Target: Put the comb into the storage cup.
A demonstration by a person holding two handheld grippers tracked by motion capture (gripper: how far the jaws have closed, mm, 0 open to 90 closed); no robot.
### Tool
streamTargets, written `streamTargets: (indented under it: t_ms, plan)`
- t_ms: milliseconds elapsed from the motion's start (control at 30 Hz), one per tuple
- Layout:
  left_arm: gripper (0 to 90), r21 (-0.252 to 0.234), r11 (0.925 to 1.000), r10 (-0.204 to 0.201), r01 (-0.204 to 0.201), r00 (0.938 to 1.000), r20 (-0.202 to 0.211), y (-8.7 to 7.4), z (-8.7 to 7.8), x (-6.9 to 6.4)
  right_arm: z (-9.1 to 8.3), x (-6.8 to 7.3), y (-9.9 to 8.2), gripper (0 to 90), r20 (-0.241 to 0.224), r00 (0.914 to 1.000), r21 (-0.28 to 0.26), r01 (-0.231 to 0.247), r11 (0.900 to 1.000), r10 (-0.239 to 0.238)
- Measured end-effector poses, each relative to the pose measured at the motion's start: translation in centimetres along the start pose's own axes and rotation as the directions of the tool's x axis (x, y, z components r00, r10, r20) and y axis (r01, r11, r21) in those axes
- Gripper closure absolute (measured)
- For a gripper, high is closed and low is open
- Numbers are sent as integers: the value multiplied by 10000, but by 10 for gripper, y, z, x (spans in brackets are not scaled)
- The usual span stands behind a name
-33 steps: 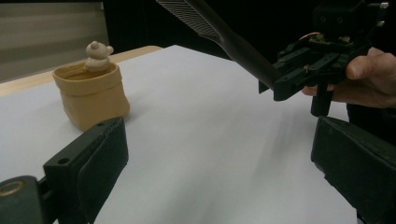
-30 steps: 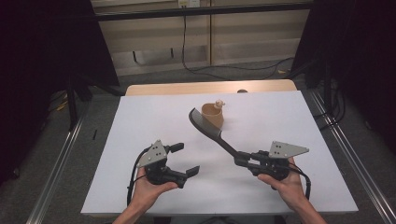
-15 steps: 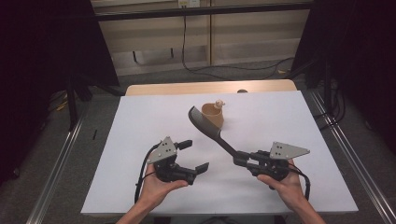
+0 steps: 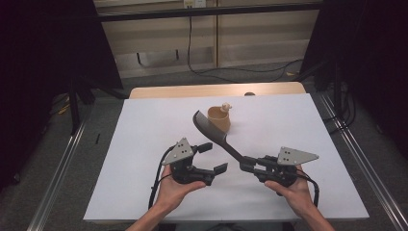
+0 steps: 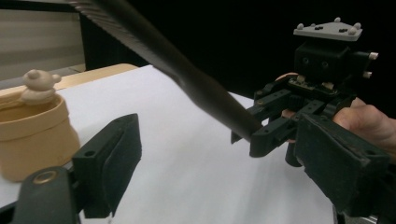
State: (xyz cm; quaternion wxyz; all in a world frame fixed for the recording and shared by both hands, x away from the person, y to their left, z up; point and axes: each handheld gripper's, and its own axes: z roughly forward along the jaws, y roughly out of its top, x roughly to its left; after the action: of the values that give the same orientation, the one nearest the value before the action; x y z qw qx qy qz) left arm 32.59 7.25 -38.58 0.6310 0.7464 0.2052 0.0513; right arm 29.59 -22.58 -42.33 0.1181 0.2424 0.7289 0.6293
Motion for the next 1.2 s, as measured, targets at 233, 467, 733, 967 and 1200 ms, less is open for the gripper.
streamTargets:
  t_ms: [233,467,733,967,1200]
  plan:
    - [260,-153,9976,-668,671,9976,175,4,10,-1,1,1,-1,727,-102,9999,58,-58,10000,59]
    - [401,-359,9926,-1154,1162,9930,249,5,18,2,1,0,-1,726,-101,9999,-9,-35,10000,35]
    - [536,-501,9767,-2057,2087,9769,582,4,23,9,1,0,-1,726,-97,10000,-56,-20,10000,20]
    - [603,-488,9691,-2374,2416,9682,793,3,24,12,0,0,-1,726,-141,9999,-82,-71,9999,70]
    - [636,-574,9528,-2911,2982,9507,1068,2,28,15,-1,-1,-1,726,-158,9998,-130,-108,9999,106]
